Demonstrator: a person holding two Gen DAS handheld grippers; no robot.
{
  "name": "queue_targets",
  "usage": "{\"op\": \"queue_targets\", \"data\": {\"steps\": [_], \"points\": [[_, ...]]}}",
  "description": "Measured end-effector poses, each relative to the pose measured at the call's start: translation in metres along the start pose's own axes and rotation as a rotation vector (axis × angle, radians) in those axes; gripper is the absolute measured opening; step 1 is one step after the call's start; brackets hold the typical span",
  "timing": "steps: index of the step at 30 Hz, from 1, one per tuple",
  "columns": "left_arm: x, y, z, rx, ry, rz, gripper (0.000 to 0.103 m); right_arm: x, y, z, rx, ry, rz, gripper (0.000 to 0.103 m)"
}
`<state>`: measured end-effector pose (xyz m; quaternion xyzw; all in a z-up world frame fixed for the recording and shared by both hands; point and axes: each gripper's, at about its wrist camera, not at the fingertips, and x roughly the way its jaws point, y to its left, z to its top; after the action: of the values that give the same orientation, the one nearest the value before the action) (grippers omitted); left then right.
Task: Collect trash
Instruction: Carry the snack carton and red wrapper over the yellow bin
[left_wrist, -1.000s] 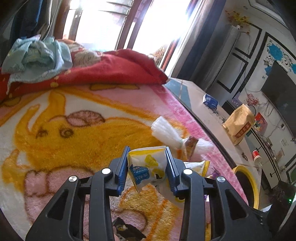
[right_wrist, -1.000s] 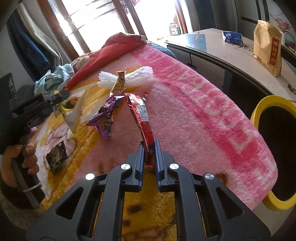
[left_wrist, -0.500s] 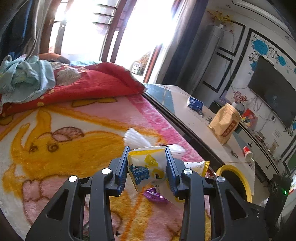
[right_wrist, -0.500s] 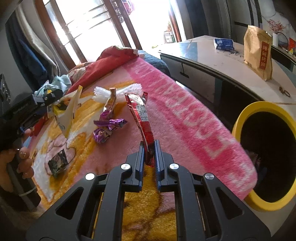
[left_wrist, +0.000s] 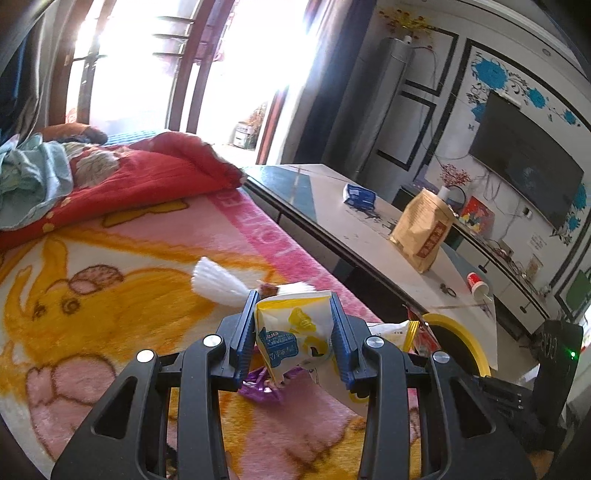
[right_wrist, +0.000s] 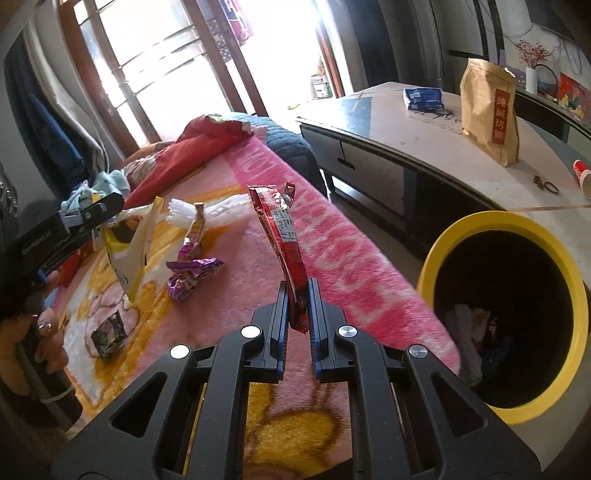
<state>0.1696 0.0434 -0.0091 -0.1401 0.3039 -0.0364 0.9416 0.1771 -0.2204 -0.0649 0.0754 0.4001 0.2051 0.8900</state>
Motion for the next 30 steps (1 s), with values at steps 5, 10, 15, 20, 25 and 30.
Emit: {"op": "queue_targets", "data": {"steps": [5, 10, 15, 20, 25, 30], "points": [[0.002, -0.014, 0.002, 0.032, -0.002, -0.018, 0.035, -0.008, -0.011, 0.003, 0.014, -0.017, -0.012, 0.006], [0.003, -0.027, 0.001, 0.054, -0.002, -0.038, 0.035, -0.015, -0.021, 0.005, 0.030, -0.032, -0.027, 0.006], [0.006, -0.037, 0.000, 0.074, 0.003, -0.055, 0.035, -0.021, -0.031, 0.008, 0.045, -0.047, -0.043, 0.006], [0.010, -0.049, -0.003, 0.096, 0.011, -0.077, 0.035, -0.026, -0.043, 0.010, 0.067, -0.062, -0.067, 0.006], [0.015, -0.065, -0.005, 0.123, 0.020, -0.100, 0.035, -0.033, -0.058, 0.010, 0.095, -0.074, -0.092, 0.006], [0.020, -0.080, -0.009, 0.150, 0.028, -0.120, 0.035, -0.038, -0.071, 0.010, 0.121, -0.083, -0.114, 0.006]]}}
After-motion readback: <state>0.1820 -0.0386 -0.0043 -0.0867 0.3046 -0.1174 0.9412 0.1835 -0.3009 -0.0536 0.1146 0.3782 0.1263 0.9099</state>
